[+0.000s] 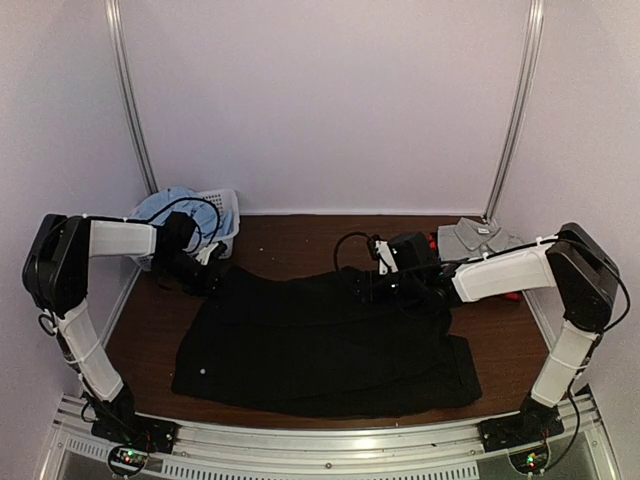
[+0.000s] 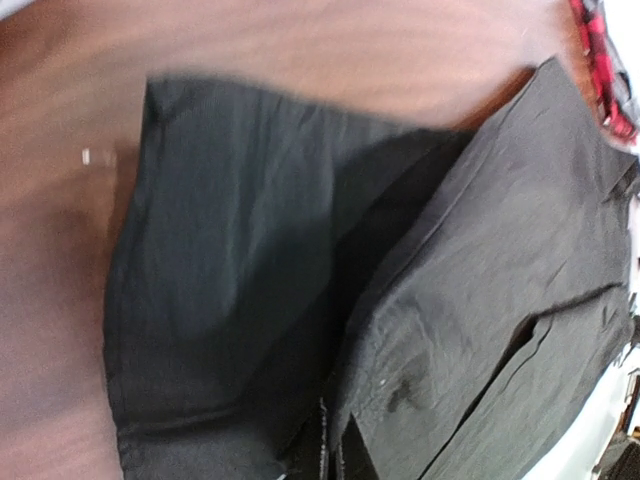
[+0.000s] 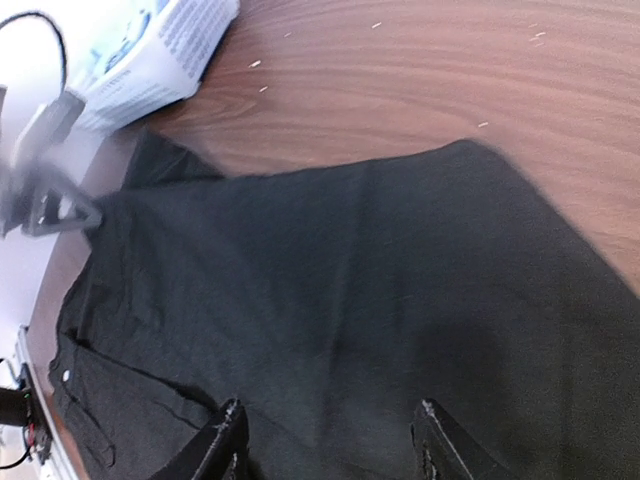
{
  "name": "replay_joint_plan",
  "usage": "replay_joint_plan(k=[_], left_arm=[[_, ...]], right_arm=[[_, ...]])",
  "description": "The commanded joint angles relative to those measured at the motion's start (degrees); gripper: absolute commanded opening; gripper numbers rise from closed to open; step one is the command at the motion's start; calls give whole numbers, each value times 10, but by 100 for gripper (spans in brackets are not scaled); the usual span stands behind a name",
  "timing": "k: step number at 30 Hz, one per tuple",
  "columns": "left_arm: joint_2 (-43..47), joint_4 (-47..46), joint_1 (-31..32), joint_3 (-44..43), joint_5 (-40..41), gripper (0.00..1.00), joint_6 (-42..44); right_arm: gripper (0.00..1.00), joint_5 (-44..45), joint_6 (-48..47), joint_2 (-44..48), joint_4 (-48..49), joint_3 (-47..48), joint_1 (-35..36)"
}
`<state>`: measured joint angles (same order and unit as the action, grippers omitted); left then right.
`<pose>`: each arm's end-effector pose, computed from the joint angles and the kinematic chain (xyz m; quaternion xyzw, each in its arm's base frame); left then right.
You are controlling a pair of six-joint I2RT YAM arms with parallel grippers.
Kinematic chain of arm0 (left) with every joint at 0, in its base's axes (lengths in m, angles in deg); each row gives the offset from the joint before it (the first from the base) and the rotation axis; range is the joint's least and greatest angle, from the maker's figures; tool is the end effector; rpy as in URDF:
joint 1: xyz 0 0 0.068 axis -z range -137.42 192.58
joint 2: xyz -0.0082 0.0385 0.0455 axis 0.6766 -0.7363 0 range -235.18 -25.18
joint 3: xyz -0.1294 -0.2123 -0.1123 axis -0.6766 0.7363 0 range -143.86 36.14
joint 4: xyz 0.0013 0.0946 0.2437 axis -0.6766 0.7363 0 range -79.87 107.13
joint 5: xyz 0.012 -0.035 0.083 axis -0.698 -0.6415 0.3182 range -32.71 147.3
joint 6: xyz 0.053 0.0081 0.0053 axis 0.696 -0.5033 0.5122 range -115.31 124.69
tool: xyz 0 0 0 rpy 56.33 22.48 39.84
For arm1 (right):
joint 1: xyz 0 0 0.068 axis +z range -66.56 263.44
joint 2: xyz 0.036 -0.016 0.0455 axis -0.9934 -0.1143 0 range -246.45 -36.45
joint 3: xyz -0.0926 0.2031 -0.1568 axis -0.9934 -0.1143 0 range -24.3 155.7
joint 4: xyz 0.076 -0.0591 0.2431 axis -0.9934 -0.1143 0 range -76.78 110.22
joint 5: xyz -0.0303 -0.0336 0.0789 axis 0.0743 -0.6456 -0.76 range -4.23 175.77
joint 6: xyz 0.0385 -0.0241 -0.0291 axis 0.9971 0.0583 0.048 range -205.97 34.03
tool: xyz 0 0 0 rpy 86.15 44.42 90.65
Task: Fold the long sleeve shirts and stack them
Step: Adjust the sleeve at the center of the board.
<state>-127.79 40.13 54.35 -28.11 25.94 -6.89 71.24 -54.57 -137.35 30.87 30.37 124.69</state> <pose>0.3344 -0.0885 0.1692 0.0523 0.9456 -0.2965 0.1233 0.2731 0.2513 0.1741 -0.1334 0.8740 0.3593 0.2988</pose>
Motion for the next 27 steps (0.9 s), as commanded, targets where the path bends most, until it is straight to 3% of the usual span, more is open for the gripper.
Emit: replay_joint_plan(k=[1, 18, 27], left_arm=[[-3, 73, -12, -11, 19, 0, 46], [31, 53, -23, 15, -74, 0, 24], [70, 28, -26, 31, -101, 0, 9]], right_arm=[[57, 90, -33, 31, -56, 4, -11], [59, 254, -99, 58, -158, 24, -37], [59, 283, -114, 57, -199, 32, -67]])
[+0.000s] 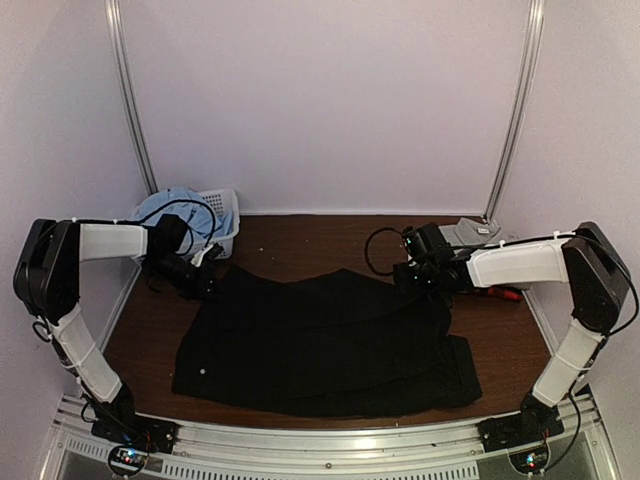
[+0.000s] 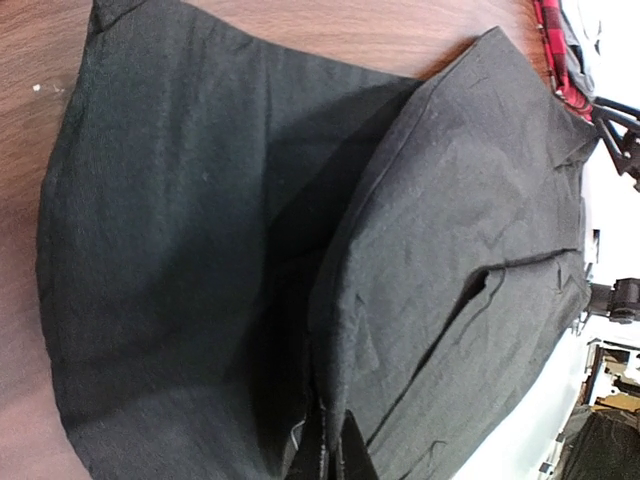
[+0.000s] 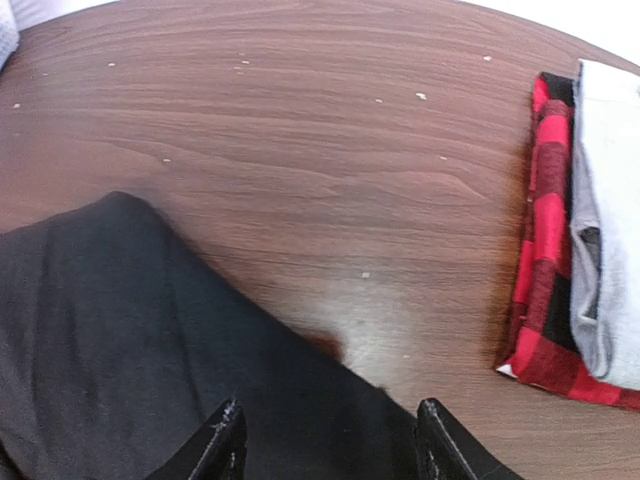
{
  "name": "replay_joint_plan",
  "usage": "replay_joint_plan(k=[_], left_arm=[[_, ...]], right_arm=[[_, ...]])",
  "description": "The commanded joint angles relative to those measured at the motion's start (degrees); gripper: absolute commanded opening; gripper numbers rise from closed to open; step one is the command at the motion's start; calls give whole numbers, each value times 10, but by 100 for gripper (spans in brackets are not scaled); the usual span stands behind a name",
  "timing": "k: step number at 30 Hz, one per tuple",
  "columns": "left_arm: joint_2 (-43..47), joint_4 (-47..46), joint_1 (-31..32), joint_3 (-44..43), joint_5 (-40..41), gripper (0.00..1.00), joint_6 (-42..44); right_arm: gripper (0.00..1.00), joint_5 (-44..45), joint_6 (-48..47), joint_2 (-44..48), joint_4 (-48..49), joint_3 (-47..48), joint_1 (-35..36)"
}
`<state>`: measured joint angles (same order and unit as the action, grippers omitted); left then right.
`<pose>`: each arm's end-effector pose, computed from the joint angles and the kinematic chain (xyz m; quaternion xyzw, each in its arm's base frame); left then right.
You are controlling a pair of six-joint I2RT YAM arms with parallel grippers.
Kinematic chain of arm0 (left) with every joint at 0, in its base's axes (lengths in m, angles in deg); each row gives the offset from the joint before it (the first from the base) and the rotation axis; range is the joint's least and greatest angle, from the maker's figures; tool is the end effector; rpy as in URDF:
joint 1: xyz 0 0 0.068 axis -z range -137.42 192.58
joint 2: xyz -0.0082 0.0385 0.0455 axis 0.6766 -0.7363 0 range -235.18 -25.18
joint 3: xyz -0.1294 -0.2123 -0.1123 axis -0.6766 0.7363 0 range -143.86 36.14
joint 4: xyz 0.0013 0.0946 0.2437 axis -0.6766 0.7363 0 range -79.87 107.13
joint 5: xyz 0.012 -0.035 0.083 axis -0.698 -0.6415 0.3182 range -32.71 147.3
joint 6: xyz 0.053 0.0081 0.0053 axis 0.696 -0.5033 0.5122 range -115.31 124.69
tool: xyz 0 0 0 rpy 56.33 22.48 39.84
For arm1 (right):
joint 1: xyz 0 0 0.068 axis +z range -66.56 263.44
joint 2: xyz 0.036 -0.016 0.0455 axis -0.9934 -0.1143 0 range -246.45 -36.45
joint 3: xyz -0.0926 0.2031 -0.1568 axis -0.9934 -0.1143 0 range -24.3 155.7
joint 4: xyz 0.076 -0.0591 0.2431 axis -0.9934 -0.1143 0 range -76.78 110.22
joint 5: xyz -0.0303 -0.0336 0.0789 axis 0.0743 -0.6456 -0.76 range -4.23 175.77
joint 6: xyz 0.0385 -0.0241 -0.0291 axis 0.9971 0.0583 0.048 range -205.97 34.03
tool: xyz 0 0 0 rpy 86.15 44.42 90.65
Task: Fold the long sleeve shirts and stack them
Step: Adjust the sleeve at the center of the board, then pass from the left arm to the right
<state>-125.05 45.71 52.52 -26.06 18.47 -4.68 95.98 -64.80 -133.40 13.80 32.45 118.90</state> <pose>0.3164 -0.0780 0.1740 0.0530 0.9329 -0.3472 0.0803 0.2910 0.1995 0.1839 -0.0825 0.9224 0.1018 0.3633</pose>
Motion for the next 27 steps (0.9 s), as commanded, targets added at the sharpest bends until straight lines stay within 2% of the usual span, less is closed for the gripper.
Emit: replay_joint_plan(k=[1, 14, 19, 23, 27], left_arm=[[48, -33, -9, 14, -37, 0, -17], [54, -74, -11, 47, -44, 0, -36], [80, -96, -12, 38, -100, 0, -55], [124, -162, -7, 36, -152, 0, -118], [158, -251, 24, 22, -166, 0, -195]], right_arm=[[59, 35, -11, 17, -31, 11, -11], [59, 31, -11, -6, -54, 24, -26], [59, 18, -10, 2, -46, 17, -26], [60, -42, -18, 30, -18, 0, -26], [61, -133, -26, 53, 14, -10, -25]])
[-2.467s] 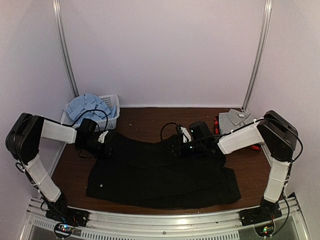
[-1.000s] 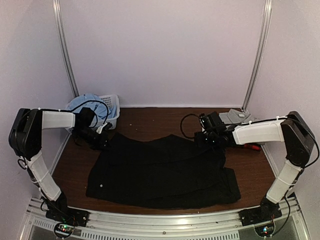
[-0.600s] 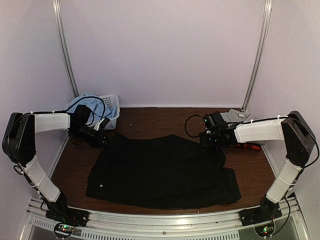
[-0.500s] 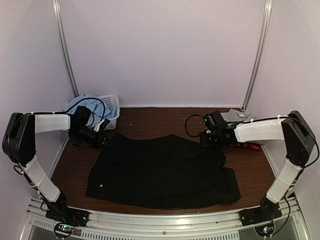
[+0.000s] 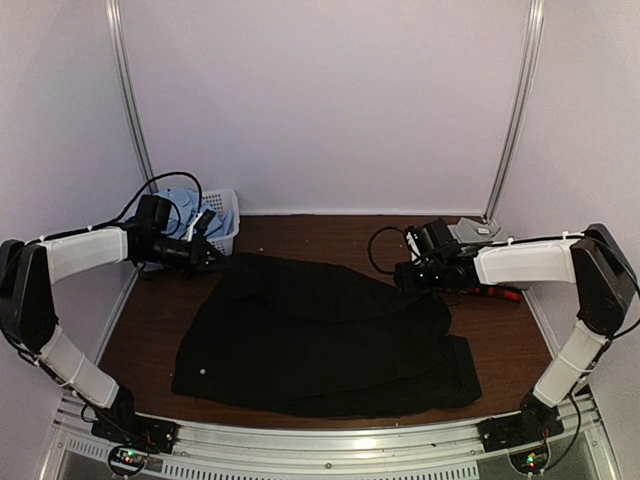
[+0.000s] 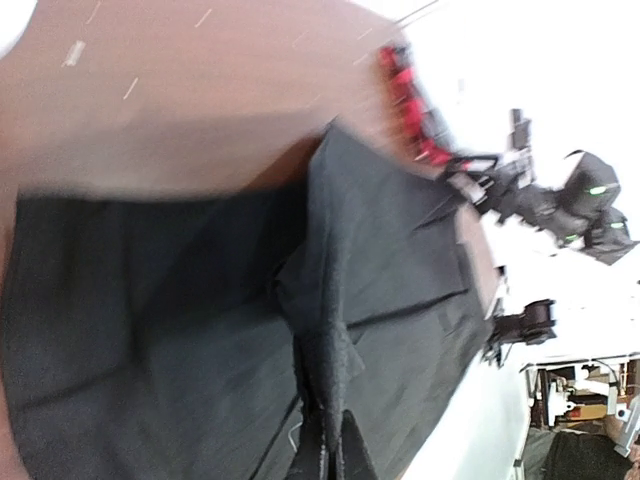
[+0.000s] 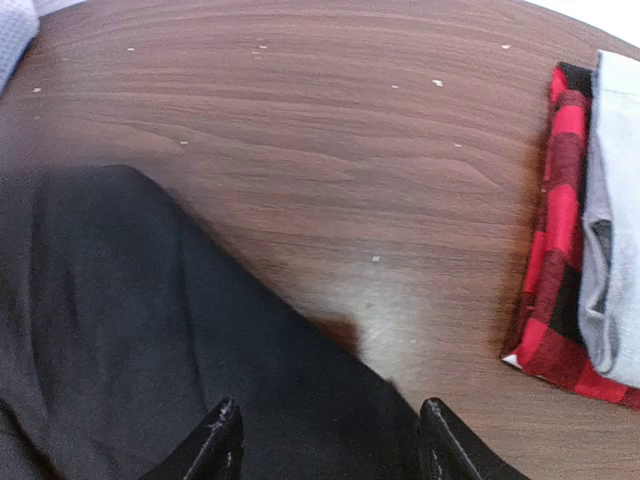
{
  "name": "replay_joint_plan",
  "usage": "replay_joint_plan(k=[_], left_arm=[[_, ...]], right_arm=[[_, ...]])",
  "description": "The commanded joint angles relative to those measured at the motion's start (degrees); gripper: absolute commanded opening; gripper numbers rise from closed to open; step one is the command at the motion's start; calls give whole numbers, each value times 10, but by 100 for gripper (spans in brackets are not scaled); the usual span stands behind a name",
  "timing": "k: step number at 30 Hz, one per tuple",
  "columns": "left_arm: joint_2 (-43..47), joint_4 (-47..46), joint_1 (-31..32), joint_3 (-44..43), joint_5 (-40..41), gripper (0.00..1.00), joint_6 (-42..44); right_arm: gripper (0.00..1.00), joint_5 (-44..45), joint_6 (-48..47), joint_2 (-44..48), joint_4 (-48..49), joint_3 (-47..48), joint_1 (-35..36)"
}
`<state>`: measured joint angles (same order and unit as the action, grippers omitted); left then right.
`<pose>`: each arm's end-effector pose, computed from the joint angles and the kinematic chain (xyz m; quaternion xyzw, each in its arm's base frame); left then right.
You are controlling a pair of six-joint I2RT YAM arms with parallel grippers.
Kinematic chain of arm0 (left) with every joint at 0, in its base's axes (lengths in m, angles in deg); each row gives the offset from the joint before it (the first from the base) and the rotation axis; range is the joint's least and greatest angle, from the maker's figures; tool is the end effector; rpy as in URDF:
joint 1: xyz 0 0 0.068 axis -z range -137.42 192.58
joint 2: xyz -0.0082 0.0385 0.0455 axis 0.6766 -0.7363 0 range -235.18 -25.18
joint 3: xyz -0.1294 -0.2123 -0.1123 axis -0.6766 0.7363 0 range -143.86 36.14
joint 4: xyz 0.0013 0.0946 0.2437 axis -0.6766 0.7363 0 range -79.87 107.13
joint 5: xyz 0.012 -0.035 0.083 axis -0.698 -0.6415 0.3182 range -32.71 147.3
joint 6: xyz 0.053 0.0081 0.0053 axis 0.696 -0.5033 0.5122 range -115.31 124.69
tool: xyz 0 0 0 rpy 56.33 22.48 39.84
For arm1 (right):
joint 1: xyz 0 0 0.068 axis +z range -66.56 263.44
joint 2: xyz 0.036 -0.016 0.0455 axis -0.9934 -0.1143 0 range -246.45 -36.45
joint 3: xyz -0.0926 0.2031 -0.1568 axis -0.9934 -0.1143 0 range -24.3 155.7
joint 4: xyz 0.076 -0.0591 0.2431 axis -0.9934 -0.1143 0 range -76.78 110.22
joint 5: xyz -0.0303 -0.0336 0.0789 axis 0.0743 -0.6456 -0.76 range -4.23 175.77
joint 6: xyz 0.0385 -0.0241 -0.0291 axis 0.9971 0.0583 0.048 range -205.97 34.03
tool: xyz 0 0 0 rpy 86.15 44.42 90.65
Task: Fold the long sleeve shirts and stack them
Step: Pass from the left arm to the right
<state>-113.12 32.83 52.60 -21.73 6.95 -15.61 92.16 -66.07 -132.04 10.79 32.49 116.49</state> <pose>0.3015 -0.0810 0.2295 0.0584 0.8664 -0.4646 0.1734 0.2932 0.1860 0.1878 -0.0871 0.9290 0.1121 0.3418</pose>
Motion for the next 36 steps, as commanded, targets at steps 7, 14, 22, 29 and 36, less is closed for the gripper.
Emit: replay_joint_plan(k=[7, 14, 22, 29, 36], left_arm=[[28, -263, 96, -76, -25, 0, -223], [4, -357, 171, -122, 15, 0, -336], [7, -424, 195, -134, 52, 0, -426], [9, -433, 209, -167, 55, 0, -467], [18, -433, 214, -166, 52, 0, -478]], right_arm=[[67, -222, -9, 85, 141, -40, 12], [79, -242, -26, 111, 186, -28, 72], [94, -160, -63, 152, 256, -85, 167], [98, -45, -111, 117, 253, -67, 224], [95, 91, -142, 66, 210, 5, 235]])
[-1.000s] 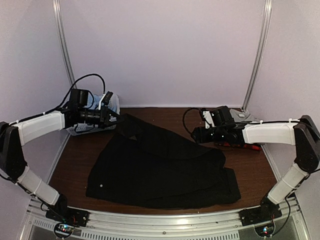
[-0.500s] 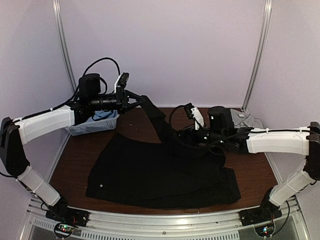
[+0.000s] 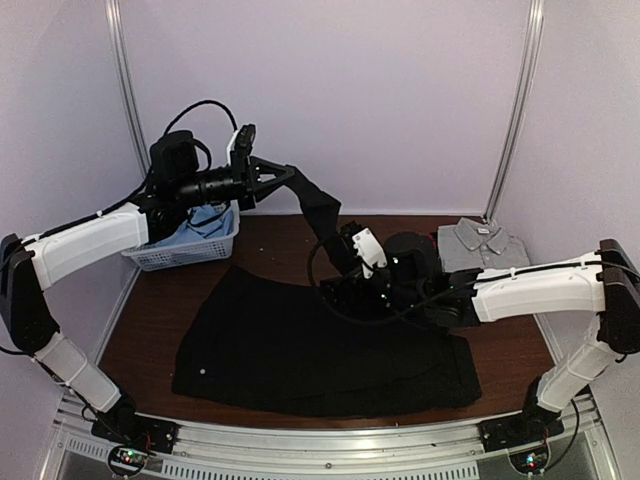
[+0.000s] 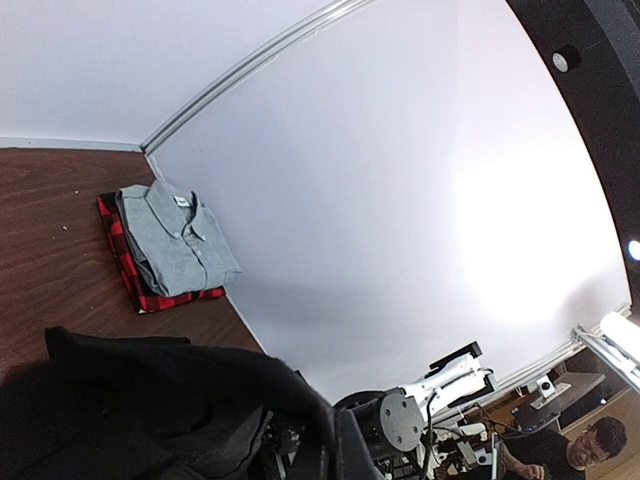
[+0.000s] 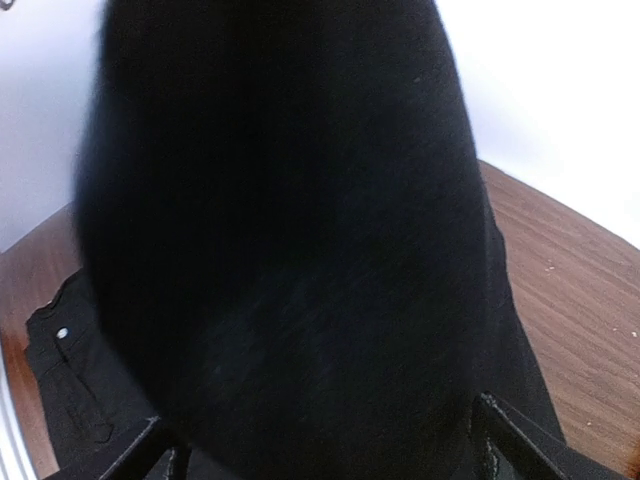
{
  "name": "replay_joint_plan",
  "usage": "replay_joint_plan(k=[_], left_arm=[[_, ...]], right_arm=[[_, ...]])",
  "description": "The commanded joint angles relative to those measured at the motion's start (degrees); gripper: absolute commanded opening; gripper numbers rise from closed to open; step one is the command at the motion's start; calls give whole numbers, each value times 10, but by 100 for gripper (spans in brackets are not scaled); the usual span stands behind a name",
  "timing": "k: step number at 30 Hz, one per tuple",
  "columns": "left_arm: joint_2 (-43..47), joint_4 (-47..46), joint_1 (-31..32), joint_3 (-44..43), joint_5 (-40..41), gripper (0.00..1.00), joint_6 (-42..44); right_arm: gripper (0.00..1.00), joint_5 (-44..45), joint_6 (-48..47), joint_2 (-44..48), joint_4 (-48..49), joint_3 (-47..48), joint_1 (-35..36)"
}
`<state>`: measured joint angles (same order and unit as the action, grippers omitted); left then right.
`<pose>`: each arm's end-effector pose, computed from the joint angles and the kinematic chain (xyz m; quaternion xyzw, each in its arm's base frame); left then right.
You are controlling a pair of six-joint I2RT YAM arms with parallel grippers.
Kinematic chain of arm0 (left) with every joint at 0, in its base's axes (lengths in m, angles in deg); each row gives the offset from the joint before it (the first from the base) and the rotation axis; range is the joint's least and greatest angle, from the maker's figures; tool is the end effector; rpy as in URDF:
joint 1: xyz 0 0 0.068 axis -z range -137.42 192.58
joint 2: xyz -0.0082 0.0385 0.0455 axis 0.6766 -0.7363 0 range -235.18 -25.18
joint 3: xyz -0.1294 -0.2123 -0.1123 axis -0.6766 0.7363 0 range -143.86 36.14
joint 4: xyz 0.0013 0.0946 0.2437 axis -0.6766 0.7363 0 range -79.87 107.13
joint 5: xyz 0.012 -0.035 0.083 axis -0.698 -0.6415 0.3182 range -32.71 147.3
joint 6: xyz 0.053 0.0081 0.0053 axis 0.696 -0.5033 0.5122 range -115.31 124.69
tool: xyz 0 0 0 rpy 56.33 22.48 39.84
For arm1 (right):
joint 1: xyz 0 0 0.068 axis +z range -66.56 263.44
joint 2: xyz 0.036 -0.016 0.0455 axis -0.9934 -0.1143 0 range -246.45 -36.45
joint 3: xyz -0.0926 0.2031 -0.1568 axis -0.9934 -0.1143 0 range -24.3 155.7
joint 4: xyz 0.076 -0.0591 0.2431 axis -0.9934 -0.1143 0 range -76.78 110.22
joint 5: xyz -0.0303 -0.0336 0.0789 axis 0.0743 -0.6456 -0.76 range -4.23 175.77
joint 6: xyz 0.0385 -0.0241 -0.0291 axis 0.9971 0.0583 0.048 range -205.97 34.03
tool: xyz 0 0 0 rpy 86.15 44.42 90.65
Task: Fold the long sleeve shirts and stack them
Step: Pass from the left arm to the right
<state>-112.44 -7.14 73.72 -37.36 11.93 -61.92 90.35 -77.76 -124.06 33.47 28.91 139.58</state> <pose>0.2937 -0.2069 0.3832 0.0750 0.6877 -0.6800 0.2430 0.1958 0.2867 0.2488 -0.3141 0.7623 0.2729 0.4957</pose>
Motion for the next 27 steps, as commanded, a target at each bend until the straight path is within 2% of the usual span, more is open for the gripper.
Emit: replay_joint_plan(k=[1, 5, 8, 12, 14, 17, 20, 22, 24, 25, 27], left_arm=[[14, -33, 2, -8, 2, 0, -14], [20, -27, 2, 1, 2, 0, -10], [14, -12, 2, 4, 2, 0, 4], [14, 3, 3, 15, -17, 0, 32], [20, 58, 6, 9, -14, 0, 88], [33, 161, 11, 0, 7, 0, 185], [49, 216, 13, 16, 13, 2, 254], [62, 237, 12, 34, 14, 11, 296], [74, 273, 12, 43, 35, 25, 351], [79, 293, 12, 47, 56, 33, 374], [83, 334, 10, 46, 117, 40, 421]], right_arm=[[93, 128, -30, -18, -25, 51, 4], [77, 167, -48, -29, -44, 73, 5], [60, 164, -56, -21, -54, 73, 5], [17, 157, -52, 17, -96, 60, 4], [2, 135, -48, 58, -116, 46, 4], [0, 83, -43, 110, -164, 34, 3], [0, 52, -36, 148, -219, 33, 3], [0, 36, -33, 166, -248, 32, 2], [0, 23, -26, 178, -271, 27, 0], [0, 12, -23, 184, -277, 24, -1], [0, -8, -15, 193, -285, 14, -5]])
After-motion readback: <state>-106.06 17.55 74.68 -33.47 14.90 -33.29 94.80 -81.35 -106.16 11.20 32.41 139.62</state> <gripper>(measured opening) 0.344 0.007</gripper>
